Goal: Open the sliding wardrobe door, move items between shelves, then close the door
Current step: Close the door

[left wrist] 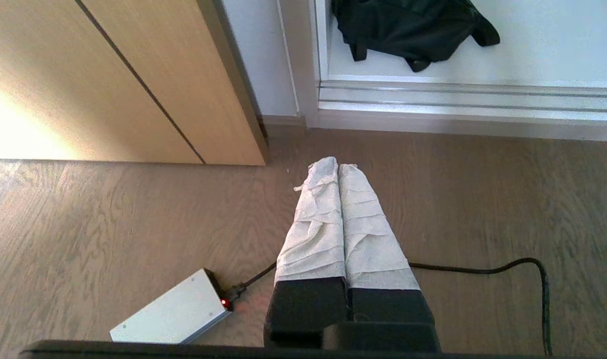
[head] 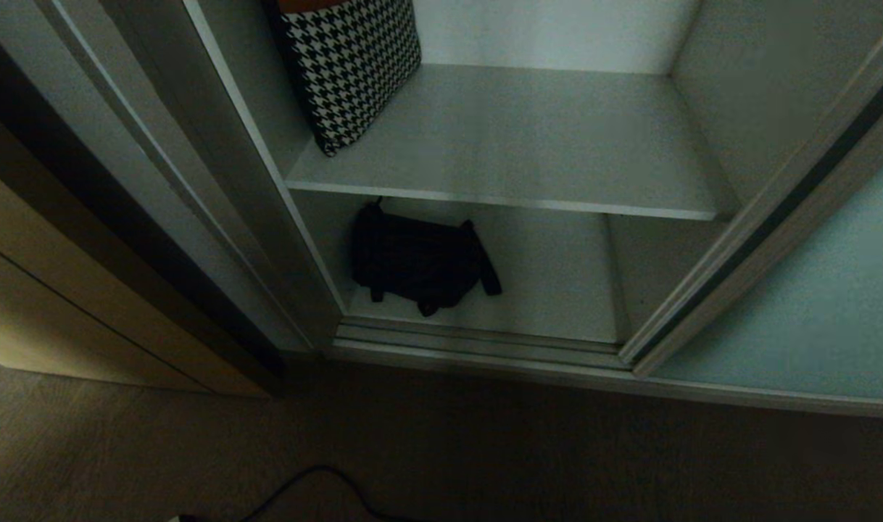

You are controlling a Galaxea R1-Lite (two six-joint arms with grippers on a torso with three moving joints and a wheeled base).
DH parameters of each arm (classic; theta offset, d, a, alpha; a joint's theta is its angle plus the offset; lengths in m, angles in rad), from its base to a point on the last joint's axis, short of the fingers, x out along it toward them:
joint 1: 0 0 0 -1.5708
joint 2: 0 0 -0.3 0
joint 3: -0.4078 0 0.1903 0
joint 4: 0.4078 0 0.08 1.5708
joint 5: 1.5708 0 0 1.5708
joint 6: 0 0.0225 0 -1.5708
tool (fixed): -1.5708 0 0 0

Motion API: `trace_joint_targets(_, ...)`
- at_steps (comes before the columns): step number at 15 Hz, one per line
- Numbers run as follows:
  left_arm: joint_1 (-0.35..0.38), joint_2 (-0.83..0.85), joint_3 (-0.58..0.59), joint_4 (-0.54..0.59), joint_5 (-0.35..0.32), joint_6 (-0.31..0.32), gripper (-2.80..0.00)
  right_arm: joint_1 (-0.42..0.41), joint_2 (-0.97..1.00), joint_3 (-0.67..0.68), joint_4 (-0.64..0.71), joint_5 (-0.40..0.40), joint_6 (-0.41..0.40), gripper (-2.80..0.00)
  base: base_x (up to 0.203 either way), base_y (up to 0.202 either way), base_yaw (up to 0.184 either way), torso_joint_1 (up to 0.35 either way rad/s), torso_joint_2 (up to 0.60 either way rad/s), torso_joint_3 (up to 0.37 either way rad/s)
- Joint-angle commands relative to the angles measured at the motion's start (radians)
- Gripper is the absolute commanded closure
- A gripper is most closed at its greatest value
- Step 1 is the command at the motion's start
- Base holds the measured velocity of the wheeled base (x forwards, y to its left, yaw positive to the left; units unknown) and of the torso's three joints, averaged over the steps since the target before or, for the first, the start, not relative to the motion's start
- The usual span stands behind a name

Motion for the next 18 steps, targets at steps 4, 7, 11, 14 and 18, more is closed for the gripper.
trace_joint_targets(4, 0.0, 0.002, 0.0, 0.0, 0.0, 0.001, 0.0, 0.002, 0.031, -0.002, -0.023, 0.001, 0.003, 0.0, 0.0, 0.0, 0.0, 0.0, 0.0, 0.0)
trace_joint_targets(7, 0.0, 0.002, 0.0, 0.0, 0.0, 0.001, 0.0, 0.002, 0.04, 0.0, -0.029, 0.001, 0.001, 0.0, 0.0, 0.0, 0.0, 0.0, 0.0, 0.0)
trace_joint_targets(11, 0.0, 0.002, 0.0, 0.0, 0.0, 0.001, 0.0, 0.028, 0.045, 0.002, -0.037, 0.003, -0.001, 0.0, 0.0, 0.0, 0.0, 0.0, 0.0, 0.0)
trace_joint_targets(14, 0.0, 0.002, 0.0, 0.0, 0.0, 0.001, 0.0, 0.082, 0.032, 0.005, -0.037, 0.001, -0.005, 0.0, 0.0, 0.0, 0.0, 0.0, 0.0, 0.0)
trace_joint_targets(18, 0.0, 0.002, 0.0, 0.0, 0.0, 0.001, 0.0, 0.13, 0.002, 0.029, -0.036, -0.002, -0.057, 0.0, 0.0, 0.0, 0.0, 0.0, 0.0, 0.0)
